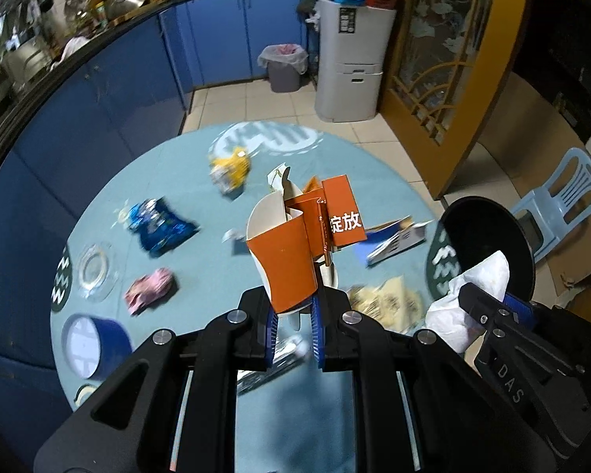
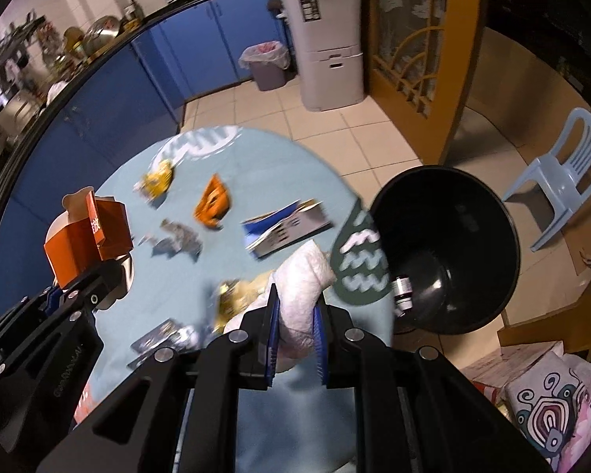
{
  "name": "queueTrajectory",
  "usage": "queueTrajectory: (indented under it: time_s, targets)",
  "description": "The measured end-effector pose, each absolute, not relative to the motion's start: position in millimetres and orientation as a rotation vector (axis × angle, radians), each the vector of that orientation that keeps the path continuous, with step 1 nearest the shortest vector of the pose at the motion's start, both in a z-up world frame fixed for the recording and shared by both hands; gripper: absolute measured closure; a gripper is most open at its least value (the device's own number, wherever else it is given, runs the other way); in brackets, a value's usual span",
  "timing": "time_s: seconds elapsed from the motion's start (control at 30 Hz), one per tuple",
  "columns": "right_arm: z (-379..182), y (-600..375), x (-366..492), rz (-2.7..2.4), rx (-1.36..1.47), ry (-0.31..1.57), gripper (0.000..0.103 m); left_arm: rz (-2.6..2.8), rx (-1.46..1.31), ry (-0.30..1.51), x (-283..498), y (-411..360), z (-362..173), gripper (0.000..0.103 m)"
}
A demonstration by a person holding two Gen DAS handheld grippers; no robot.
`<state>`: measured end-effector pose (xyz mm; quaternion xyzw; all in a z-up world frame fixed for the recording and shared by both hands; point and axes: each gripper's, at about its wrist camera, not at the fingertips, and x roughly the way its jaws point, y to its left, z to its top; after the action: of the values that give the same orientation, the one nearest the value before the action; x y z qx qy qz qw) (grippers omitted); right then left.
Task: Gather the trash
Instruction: 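Carry the tissue to the black bin and open the right tool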
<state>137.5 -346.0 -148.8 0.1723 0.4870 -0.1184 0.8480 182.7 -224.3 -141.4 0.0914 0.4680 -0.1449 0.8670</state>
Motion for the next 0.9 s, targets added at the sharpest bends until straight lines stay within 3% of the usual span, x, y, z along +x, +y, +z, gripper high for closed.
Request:
queueTrajectory:
  time_s: [0.53,0.9]
  targets:
    - [-165.2,-434.3,144.9,-0.382,0.423,0.986,0.088,-0.365,0.266,0.962,207.0,-329.2,-153.0,0.088]
    - [-207.4,-502.7,150.4,-0.487,0.494,1.028,0.088,-0.365,0.350,0.968,220.6,-395.1,-185.2,0.088]
